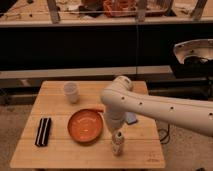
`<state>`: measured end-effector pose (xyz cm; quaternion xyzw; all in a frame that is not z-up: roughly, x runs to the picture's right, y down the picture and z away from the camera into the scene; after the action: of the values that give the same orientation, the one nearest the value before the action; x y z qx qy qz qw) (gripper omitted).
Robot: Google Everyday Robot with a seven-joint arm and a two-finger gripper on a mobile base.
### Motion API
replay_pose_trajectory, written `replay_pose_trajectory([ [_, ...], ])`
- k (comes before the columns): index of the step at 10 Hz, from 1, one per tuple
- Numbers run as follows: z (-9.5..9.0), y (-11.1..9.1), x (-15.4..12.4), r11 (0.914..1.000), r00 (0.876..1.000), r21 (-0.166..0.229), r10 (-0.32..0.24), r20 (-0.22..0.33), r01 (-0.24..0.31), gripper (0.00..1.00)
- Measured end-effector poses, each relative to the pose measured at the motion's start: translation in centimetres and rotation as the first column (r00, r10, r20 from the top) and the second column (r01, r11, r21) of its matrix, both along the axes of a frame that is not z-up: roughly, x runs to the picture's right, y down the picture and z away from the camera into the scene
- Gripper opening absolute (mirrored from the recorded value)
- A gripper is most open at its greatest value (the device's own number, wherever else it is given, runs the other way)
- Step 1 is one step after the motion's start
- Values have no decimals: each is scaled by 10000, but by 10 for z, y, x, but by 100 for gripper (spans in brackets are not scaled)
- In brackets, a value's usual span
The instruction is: Knock the bottle over
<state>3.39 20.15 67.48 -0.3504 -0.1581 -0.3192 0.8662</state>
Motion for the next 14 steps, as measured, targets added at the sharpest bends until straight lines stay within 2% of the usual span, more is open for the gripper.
replay_pose_trajectory([
  [14,-5,4,3,9998,9999,-172,-105,75,107,0],
])
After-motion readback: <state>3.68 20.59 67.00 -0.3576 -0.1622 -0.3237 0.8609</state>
